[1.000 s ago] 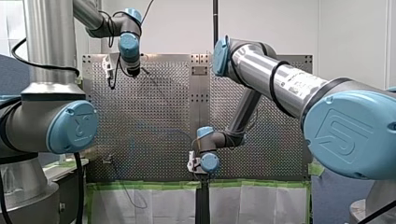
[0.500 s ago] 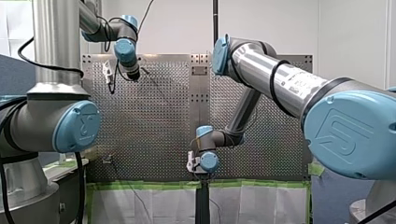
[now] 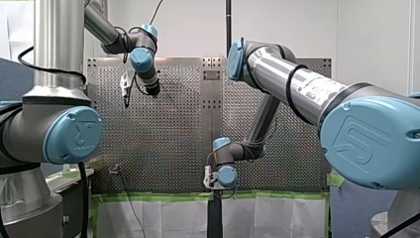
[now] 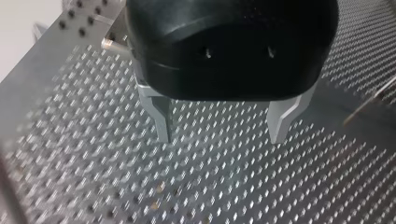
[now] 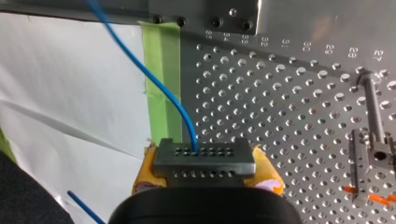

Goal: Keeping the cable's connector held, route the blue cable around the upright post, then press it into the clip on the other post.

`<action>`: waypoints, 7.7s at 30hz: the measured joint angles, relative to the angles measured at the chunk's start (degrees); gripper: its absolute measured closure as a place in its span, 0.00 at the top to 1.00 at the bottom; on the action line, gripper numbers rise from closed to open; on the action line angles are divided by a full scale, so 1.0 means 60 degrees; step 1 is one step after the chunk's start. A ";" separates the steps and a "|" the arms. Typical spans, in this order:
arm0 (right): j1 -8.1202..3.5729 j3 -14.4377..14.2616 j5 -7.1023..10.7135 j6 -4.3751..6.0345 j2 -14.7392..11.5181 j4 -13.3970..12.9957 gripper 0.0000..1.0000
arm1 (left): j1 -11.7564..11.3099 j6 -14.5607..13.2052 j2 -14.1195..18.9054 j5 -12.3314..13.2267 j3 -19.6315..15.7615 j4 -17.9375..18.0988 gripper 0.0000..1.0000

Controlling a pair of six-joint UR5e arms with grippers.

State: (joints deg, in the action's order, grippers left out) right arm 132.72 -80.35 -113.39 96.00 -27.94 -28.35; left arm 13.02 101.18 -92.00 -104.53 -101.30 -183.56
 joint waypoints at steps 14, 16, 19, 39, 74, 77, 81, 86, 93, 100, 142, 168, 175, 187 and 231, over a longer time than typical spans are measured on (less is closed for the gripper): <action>0.0343 -0.0306 0.0394 -0.0535 -0.0727 0.0061 0.00 | 0.0418 -0.0064 -0.0111 -0.0048 -0.0009 0.0012 1.00; 0.0394 -0.0320 0.0459 -0.0593 -0.0949 0.0084 0.00 | 0.0403 -0.0072 -0.0119 -0.0117 -0.0009 0.0016 1.00; 0.0460 -0.0327 0.0513 -0.0651 -0.1244 0.0180 0.00 | 0.0367 -0.0113 -0.0121 -0.0330 -0.0008 0.0019 1.00; 0.0520 -0.0328 0.0805 -0.0821 -0.3301 0.0911 0.00 | -0.0037 -0.0163 0.0165 -0.0909 -0.0006 0.0250 1.00; 0.0664 0.0650 0.1156 -0.1234 -0.3801 0.1543 0.00 | -0.0747 -0.0904 0.1059 -0.0699 0.1053 -0.0566 1.00; 0.0704 0.0934 0.1157 -0.1316 -0.3976 0.1863 0.00 | -0.0761 -0.0891 0.1057 -0.0660 0.1057 -0.0562 1.00; 0.0728 0.1098 0.1159 -0.1316 -0.4342 0.2126 0.00 | -0.0770 -0.0882 0.1053 -0.0623 0.1058 -0.0554 1.00; 0.0745 0.1317 0.1250 -0.1343 -0.4679 0.2292 0.00 | -0.0773 -0.0836 0.1053 -0.0504 0.1062 -0.0551 1.00; 0.0851 0.1699 0.1319 -0.1415 -0.4757 0.2532 0.00 | -0.0774 -0.0789 0.1051 -0.0459 0.1065 -0.0549 1.00; 0.0967 0.2144 0.1377 -0.1424 -0.4770 0.2919 0.00 | -0.0753 -0.0768 0.1056 -0.0440 0.1065 -0.0560 1.00; 0.1257 0.3896 0.2063 -0.1165 -0.5416 0.4298 0.00 | -0.0576 0.0359 0.1061 -0.0258 0.1062 -0.1022 1.00; 0.1290 0.4276 0.2340 -0.0983 -0.5417 0.4459 0.00 | -0.1235 0.2541 0.1062 0.1837 0.1062 -0.1545 1.00; 0.1270 0.4274 0.2330 -0.0983 -0.5416 0.4458 0.00 | -0.1405 0.3264 0.1050 0.2558 0.1060 -0.1054 1.00; 0.1254 0.4274 0.2332 -0.0983 -0.5417 0.4446 0.00 | -0.1151 0.4406 0.1003 0.3701 0.1063 -0.0761 1.00; 0.1252 0.4274 0.2639 -0.0810 -0.5416 0.4418 0.00 | -0.1151 0.6318 0.0025 0.6379 0.1064 0.1687 1.00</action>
State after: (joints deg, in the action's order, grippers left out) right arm 140.23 -54.70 -97.55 91.14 -60.44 -1.85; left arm 6.11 139.09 -91.85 -66.25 -94.91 -173.44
